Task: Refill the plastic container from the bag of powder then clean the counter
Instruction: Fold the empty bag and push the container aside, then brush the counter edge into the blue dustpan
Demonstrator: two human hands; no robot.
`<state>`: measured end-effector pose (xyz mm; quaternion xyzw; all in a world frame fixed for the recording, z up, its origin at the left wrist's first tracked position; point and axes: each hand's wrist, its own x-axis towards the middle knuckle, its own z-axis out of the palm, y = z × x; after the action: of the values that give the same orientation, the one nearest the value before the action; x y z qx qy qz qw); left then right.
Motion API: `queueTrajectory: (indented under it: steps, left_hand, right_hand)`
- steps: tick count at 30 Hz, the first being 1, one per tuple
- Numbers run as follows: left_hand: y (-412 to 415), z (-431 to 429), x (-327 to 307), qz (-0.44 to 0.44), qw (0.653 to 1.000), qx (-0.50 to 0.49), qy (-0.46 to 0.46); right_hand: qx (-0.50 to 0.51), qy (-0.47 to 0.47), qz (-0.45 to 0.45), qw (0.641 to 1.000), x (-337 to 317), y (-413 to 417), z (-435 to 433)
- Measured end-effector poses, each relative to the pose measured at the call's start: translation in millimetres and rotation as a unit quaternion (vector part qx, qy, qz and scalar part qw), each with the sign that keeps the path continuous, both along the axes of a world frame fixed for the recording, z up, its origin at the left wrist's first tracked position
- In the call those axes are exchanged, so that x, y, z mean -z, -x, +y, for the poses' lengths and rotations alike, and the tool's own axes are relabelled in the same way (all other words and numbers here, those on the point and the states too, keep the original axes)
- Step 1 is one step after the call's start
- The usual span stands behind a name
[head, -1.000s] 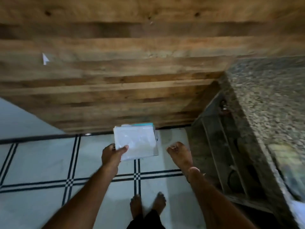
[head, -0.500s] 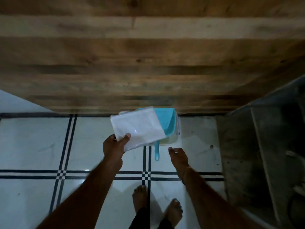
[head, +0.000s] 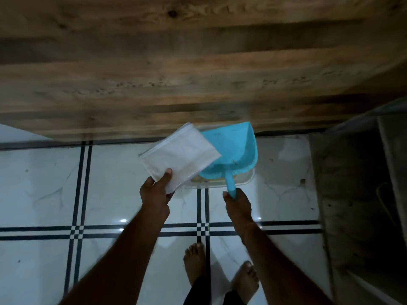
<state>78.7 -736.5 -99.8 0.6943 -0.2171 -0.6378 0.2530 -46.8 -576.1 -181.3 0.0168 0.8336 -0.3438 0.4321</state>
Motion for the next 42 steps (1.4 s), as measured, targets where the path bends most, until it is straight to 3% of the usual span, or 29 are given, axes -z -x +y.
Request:
queueTrajectory:
  steps: [3,5,9,16,20,27,34,37,42]
  left_hand:
    - [5.9,-1.0,-6.9,-0.032,0.999,-0.007,0.006]
    - [14.0,-0.3,-4.8,-0.065,0.998,0.011,0.012]
    - [39.1,3.5,12.1,-0.128,0.987,0.099,0.02]
    - [85.3,-0.6,54.0,-0.124,0.97,0.209,0.002]
    - [89.9,2.0,38.6,-0.12,0.969,0.216,-0.014]
    - [88.0,26.6,-105.2,-0.208,0.898,0.375,0.103]
    - [72.0,79.3,-295.0,-0.219,0.788,0.53,0.223]
    - [76.0,102.5,-362.4,-0.193,0.741,0.579,0.279]
    - [97.6,140.4,-430.8,-0.123,0.665,0.645,0.356]
  right_hand:
    - [-0.005,-0.023,0.082,0.996,-36.7,2.9,49.9]
    - [0.048,-0.046,0.113,0.991,-54.5,9.1,81.3]
    - [0.133,-0.079,0.096,0.983,-70.3,20.1,122.5]
    - [0.114,-0.044,0.105,0.987,-59.6,25.6,135.7]
    - [0.097,-0.035,0.095,0.99,-60.4,23.0,134.2]
    - [0.107,-0.014,0.073,0.992,-167.2,16.3,142.8]
    - [0.181,0.108,-0.075,0.975,-349.6,-2.8,180.3]
    - [0.181,0.14,-0.055,0.972,-423.2,-17.5,205.0]
    - [0.269,0.109,0.017,0.957,-479.9,-45.1,229.3]
